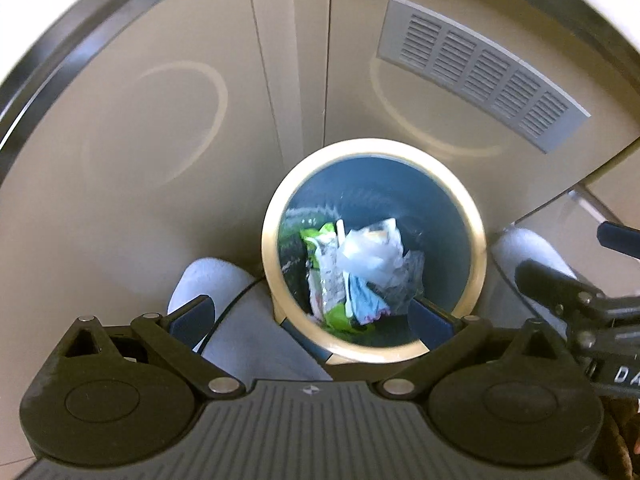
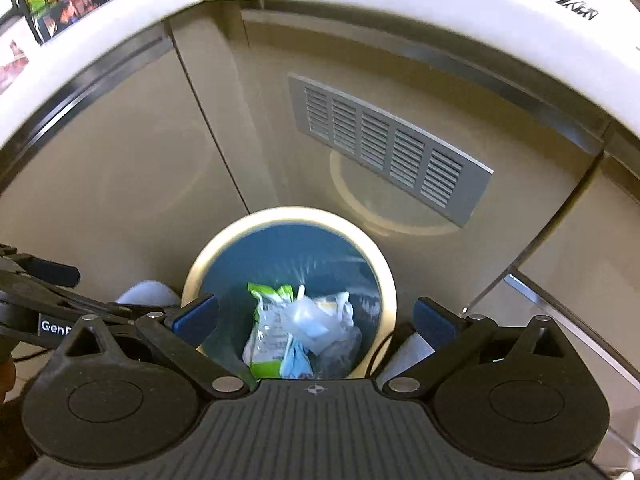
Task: Collect trash
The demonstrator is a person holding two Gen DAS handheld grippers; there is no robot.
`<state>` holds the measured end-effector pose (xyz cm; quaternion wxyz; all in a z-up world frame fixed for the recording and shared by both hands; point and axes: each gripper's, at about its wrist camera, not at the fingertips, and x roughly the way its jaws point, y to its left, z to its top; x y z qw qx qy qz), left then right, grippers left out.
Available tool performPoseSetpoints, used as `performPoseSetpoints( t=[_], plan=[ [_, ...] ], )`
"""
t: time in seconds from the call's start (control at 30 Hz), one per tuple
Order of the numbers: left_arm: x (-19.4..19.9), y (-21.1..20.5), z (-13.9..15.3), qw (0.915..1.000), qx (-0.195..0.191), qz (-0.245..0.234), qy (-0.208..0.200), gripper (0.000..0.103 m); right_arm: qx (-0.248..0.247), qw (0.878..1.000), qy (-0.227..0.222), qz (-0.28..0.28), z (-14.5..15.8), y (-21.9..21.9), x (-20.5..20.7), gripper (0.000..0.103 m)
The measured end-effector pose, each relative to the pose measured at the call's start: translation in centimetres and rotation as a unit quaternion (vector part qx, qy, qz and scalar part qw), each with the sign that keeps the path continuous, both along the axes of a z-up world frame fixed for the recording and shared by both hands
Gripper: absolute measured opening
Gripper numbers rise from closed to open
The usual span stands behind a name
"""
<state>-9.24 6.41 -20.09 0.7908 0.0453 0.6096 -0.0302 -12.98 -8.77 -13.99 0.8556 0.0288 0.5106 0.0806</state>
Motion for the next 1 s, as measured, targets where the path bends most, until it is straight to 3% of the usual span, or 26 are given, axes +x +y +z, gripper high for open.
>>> performPoseSetpoints(
  t=[0.3, 1.0],
  plan=[
    [0.0, 0.3, -1.5, 0.9997, 0.007, 0.006, 0.022, 0.102, -0.01, 1.0, 0.018, 0.014, -0.9, 0.9, 0.3, 0.103],
    [0.3, -0.5, -2.0, 0.9992, 0.028, -0.001, 0.03, 0.103, -0.005, 0.999, 0.034, 0.008, -1.9, 0.8, 0.9, 0.103]
  ],
)
